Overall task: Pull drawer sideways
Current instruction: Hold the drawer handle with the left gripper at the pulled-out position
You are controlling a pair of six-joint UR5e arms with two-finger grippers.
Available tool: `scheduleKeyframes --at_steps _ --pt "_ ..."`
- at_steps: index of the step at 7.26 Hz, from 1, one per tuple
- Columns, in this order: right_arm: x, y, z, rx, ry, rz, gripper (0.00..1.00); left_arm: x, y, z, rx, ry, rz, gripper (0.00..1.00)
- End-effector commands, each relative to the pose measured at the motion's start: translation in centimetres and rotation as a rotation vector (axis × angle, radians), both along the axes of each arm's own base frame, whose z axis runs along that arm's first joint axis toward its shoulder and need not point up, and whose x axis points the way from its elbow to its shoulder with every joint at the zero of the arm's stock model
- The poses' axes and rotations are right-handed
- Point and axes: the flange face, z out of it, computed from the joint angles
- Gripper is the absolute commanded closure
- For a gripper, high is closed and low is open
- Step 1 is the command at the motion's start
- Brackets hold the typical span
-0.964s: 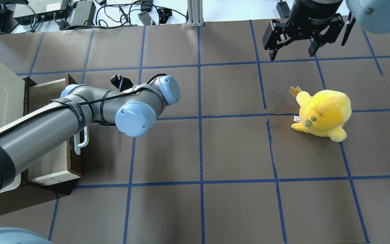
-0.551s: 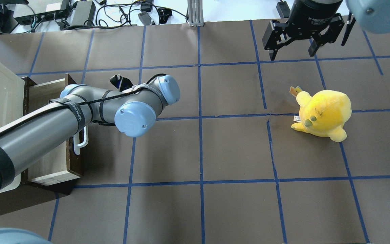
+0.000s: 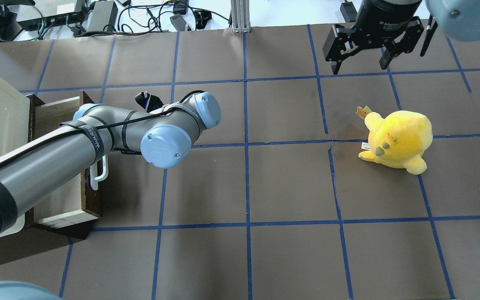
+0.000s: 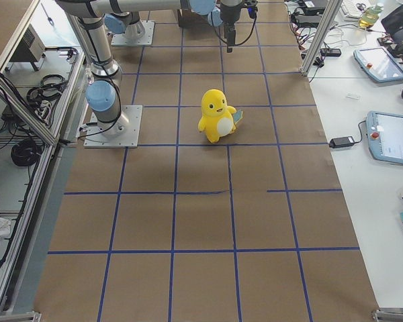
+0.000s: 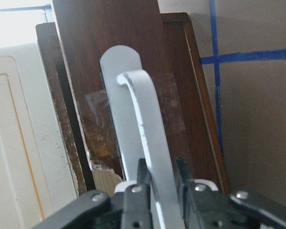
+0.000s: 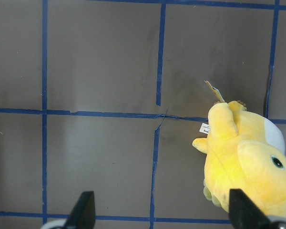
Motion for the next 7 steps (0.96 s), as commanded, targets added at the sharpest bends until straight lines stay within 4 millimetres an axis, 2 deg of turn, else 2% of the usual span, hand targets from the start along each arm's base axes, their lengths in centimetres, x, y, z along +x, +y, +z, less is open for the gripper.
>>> scheduleKeyframes --at_steps 1,7 --pt "0.0 0.0 0.0 0.0 0.0 0.0 0.0 0.06 -0.01 0.04 0.0 0.0 0.001 0.77" --pt "0.0 0.0 0.0 0.0 0.0 0.0 0.0 0.31 0.26 -0.23 0.007 -0.005 0.001 0.74"
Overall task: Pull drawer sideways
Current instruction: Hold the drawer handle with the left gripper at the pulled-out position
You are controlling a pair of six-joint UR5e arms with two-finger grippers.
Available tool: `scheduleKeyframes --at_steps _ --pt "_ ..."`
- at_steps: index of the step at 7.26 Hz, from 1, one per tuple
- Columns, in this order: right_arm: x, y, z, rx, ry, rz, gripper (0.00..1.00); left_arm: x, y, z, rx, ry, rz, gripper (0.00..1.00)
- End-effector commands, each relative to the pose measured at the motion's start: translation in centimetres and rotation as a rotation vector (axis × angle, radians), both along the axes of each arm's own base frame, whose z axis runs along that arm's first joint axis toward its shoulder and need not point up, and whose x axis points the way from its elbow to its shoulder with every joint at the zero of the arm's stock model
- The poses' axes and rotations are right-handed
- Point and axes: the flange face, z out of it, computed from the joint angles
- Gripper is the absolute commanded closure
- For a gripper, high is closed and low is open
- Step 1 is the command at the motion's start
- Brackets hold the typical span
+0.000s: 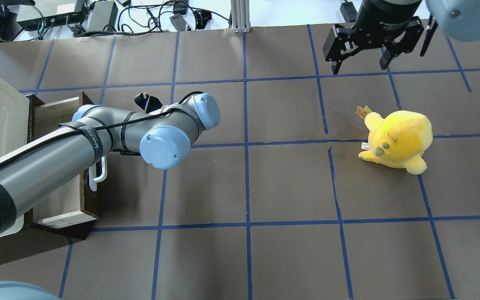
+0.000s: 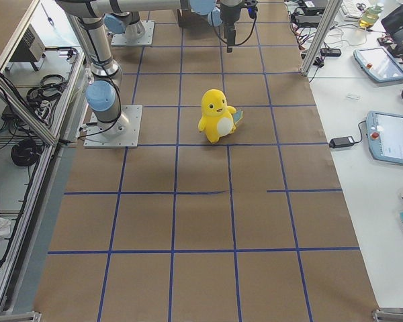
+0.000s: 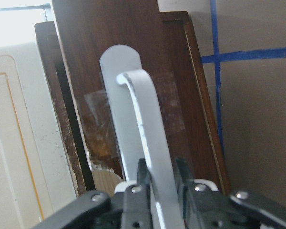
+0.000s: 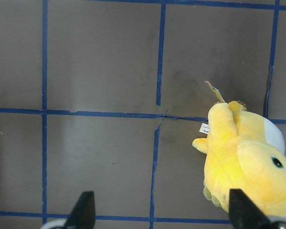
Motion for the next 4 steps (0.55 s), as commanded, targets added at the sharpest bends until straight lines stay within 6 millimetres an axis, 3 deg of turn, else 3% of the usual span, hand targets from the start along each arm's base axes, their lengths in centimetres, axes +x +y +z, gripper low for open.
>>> scheduleKeyframes --at_steps 1,4 --pt "0.0 0.0 0.0 0.0 0.0 -0.001 0.0 0.04 0.06 -0.04 0.002 -0.002 -0.001 0.71" --pt "0.0 0.0 0.0 0.0 0.0 -0.001 0.0 0.05 0.05 -0.03 0.001 -0.003 -0.002 0.65"
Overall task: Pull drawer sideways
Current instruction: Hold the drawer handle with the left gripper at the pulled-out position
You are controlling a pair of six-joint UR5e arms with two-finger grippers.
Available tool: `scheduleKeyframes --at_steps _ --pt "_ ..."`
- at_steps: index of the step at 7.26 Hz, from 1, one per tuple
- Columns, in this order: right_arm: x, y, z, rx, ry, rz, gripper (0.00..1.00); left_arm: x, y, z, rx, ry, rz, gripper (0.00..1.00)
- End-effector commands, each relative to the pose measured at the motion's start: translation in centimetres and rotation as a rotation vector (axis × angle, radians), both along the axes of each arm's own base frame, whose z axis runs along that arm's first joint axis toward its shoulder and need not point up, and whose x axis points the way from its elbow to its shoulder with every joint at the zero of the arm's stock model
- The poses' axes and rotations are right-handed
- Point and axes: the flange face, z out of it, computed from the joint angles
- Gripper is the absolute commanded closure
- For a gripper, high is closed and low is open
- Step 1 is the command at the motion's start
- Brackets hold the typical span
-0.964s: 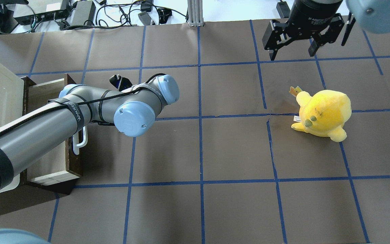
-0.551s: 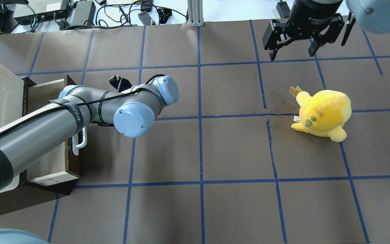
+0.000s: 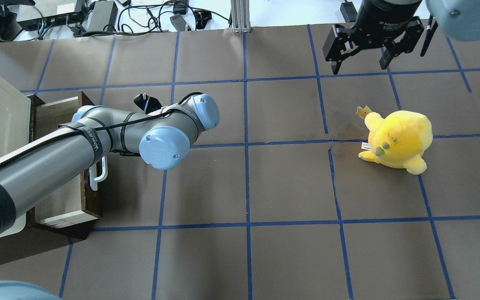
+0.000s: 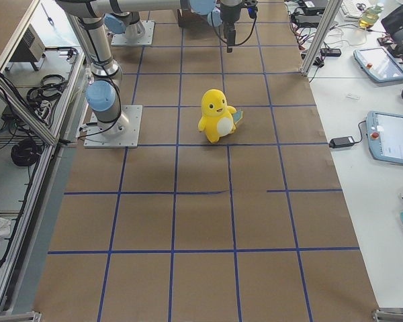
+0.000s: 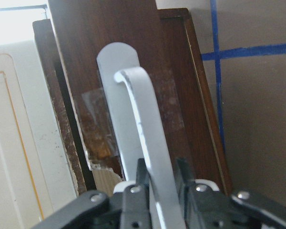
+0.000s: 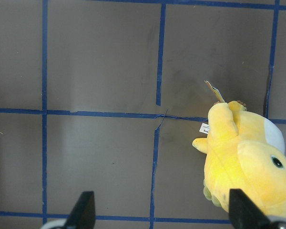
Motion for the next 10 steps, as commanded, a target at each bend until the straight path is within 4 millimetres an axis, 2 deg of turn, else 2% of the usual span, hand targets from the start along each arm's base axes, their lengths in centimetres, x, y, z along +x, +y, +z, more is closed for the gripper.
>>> scheduleKeyframes --at_steps 1,2,6,8,9,10 --pt "0.0 0.0 0.0 0.0 0.0 0.0 0.0 0.0 0.0 0.0 0.008 0.0 -0.004 0.51" --pt "0.0 0.0 0.0 0.0 0.0 0.002 0.0 0.0 0.0 0.0 0.011 0.0 -0.005 0.38" --pt "0.0 0.0 0.0 0.0 0.0 0.0 0.0 0.0 0.0 0.1 0.011 0.001 -0.006 0.38" --pt "0.0 0.0 0.0 0.0 0.0 0.0 0.0 -0.3 -0.2 1.7 0.028 0.024 -0.029 0.38" --pt "0.0 0.0 0.0 0.0 0.0 0.0 0.0 -0.6 -0.2 3.4 0.063 0.074 -0.042 0.38" --pt "0.0 0.0 0.0 0.0 0.0 0.002 0.0 -1.5 -0.6 6.0 0.088 0.201 -0.04 0.38"
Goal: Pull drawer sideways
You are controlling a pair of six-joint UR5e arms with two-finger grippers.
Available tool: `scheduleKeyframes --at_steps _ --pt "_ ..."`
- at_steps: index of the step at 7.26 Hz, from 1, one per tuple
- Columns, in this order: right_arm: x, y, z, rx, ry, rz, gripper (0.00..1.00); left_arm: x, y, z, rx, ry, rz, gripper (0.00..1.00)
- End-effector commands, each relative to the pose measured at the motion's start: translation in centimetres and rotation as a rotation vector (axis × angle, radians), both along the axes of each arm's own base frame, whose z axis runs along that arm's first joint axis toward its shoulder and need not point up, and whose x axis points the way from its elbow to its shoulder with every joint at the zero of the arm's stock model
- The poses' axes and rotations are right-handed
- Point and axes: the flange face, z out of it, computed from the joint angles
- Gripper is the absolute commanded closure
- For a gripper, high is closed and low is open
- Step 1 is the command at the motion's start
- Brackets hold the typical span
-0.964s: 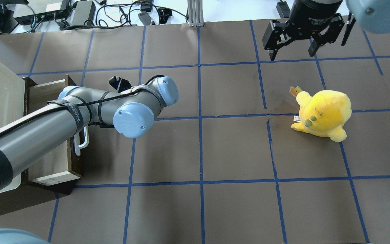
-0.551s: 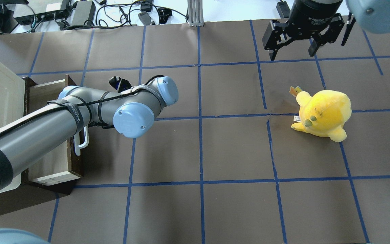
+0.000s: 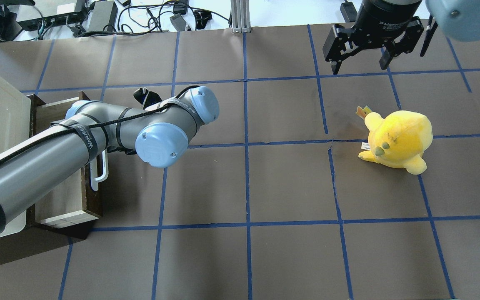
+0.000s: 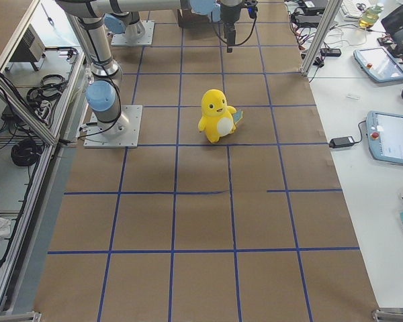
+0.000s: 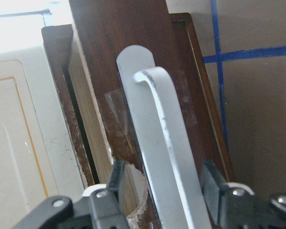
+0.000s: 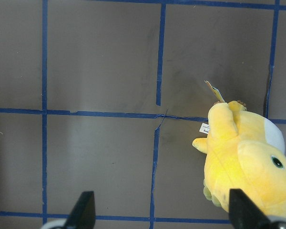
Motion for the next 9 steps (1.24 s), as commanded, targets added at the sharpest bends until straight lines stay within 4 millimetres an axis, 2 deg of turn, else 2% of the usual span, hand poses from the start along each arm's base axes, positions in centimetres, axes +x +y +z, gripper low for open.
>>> scheduleKeyframes --at_steps 1,2,4,6,7,8,9 --pt "0.0 0.0 0.0 0.0 0.0 0.0 0.0 -2.2 -0.5 5.5 0.024 0.304 0.02 0.38" --pt "0.0 0.0 0.0 0.0 0.0 0.0 0.0 -3.0 -0.6 8.2 0.026 0.408 -0.002 0.38" --pt "0.0 0.0 0.0 0.0 0.0 0.0 0.0 -3.4 0.6 12.8 -0.009 0.56 -0.046 0.38" --pt "0.0 0.0 0.0 0.0 0.0 0.0 0.0 -3.1 2.5 17.3 -0.076 0.875 -0.013 0.38" --pt "0.0 0.0 0.0 0.0 0.0 0.0 0.0 -1.7 3.0 20.0 -0.129 0.939 -0.008 0.38" --pt "0.0 0.0 0.0 0.0 0.0 0.0 0.0 0.6 2.9 22.7 -0.182 0.948 0.006 0.38" --pt "0.0 0.0 0.0 0.0 0.0 0.0 0.0 1.8 2.7 25.6 -0.184 1.053 0.061 0.37"
